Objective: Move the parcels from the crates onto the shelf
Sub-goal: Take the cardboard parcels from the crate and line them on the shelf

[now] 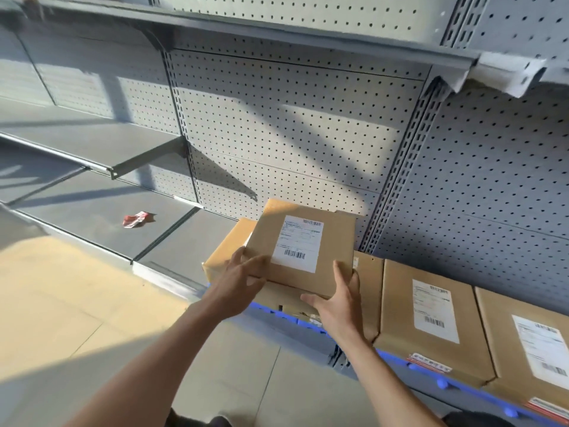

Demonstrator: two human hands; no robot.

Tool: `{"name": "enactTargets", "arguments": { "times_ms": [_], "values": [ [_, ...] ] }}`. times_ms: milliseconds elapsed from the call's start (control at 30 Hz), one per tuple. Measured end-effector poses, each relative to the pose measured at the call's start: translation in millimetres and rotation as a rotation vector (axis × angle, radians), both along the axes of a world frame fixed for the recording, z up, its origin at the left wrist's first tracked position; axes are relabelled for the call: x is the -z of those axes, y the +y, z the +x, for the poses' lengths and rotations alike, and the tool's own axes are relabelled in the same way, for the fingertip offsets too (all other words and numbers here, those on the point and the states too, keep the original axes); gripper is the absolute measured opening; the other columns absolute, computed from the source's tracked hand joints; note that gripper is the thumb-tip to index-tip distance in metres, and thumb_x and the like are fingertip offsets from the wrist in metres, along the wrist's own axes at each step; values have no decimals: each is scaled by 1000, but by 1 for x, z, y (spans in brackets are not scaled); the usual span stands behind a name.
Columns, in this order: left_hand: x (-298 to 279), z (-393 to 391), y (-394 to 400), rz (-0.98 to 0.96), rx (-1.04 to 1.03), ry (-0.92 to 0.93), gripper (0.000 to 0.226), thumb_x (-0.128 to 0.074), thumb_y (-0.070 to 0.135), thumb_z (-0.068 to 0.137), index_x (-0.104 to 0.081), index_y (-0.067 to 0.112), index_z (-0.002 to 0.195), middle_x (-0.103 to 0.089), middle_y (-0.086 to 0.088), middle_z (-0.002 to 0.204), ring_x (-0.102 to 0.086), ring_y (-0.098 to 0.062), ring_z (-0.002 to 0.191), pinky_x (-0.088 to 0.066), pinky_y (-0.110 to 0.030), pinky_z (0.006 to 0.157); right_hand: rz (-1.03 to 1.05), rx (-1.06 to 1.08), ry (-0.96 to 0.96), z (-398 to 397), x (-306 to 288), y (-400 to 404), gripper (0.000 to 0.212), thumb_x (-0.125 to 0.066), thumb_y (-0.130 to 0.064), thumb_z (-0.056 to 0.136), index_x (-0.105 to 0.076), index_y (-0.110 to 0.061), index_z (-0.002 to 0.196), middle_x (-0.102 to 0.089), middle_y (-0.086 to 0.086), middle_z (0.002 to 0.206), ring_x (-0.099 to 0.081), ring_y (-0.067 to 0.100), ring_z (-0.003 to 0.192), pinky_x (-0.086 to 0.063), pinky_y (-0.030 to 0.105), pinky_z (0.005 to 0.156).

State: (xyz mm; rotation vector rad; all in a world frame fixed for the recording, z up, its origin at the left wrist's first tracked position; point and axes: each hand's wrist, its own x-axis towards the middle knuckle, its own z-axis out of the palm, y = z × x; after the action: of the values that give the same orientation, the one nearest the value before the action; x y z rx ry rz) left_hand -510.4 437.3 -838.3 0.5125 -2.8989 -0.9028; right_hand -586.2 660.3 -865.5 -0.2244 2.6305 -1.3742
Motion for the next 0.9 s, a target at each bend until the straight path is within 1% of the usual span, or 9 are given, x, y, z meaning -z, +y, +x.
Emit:
{"name": "enactTargets", "arguments": {
  "times_ms": [100, 200, 333, 367, 467, 600, 700, 800, 900],
  "values": [
    [5, -2, -16, -21, -26, -53, 56, -64, 33, 95, -44, 47, 146, -17, 1, 164, -39, -30, 139, -41, -45, 108, 18, 3, -9, -3, 12, -21, 108, -87, -46, 75, -20, -42, 159, -1, -1, 168, -18, 24, 153, -34, 42, 117],
    [13, -2, -33, -44, -42, -45, 62, -66, 27, 94, -43, 44, 149, -14, 4, 165, -41, -30, 137, -46, -46, 103, 64, -28, 33, -8, 17, -43, 106, -85, -47, 78, -19, -38, 160, 0, -1, 168, -17, 25, 153, -37, 40, 115],
    [20, -8, -56, -95, -38, -31, 69, -63, 14, 94, -39, 36, 154, -10, -5, 167, -33, -37, 142, -33, -41, 116, 88, -116, 82, -20, 19, -67, 98, -81, -40, 84, -20, -34, 161, 0, 3, 170, -15, 24, 154, -29, 37, 116],
    [20, -10, -62, -97, -51, -25, 69, -61, 11, 94, -38, 36, 154, -10, -7, 167, -31, -37, 143, -30, -41, 117, 84, -142, 94, -24, 20, -72, 96, -81, -36, 86, -21, -32, 161, -2, 4, 170, -16, 24, 154, -28, 35, 117],
    [22, -16, -81, -95, -87, 7, 71, -55, 2, 92, -41, 38, 152, -14, -4, 166, -31, -37, 141, -31, -40, 115, 83, -217, 130, -35, 25, -83, 93, -79, -27, 88, -21, -30, 161, -4, 7, 170, -18, 24, 154, -24, 29, 118],
    [33, -19, -95, -115, -94, 28, 76, -47, -8, 88, -44, 35, 151, -21, 5, 161, -35, -34, 135, -36, -39, 109, 150, -286, 157, -40, 34, -93, 92, -75, -19, 91, -16, -30, 162, 0, 9, 170, -20, 30, 153, -27, 36, 121],
    [39, -24, -102, -99, -111, 51, 80, -43, -13, 83, -49, 31, 149, -27, 7, 158, -37, -34, 131, -35, -39, 110, 219, -341, 172, -39, 42, -95, 92, -71, -13, 94, -11, -30, 162, 8, 11, 170, -23, 32, 152, -31, 36, 118],
    [45, -25, -109, -65, -129, 38, 85, -38, -14, 77, -51, 31, 147, -29, 9, 157, -36, -34, 131, -35, -42, 113, 262, -366, 177, -37, 48, -99, 91, -68, -12, 95, -8, -31, 162, 9, 12, 169, -29, 34, 149, -35, 36, 114],
    [49, -25, -112, -51, -117, 29, 86, -37, -15, 75, -52, 30, 147, -28, 8, 157, -32, -35, 136, -32, -44, 115, 276, -363, 178, -37, 54, -103, 91, -70, -14, 95, -10, -30, 162, 8, 13, 170, -31, 35, 148, -35, 37, 114]
  ]
}}
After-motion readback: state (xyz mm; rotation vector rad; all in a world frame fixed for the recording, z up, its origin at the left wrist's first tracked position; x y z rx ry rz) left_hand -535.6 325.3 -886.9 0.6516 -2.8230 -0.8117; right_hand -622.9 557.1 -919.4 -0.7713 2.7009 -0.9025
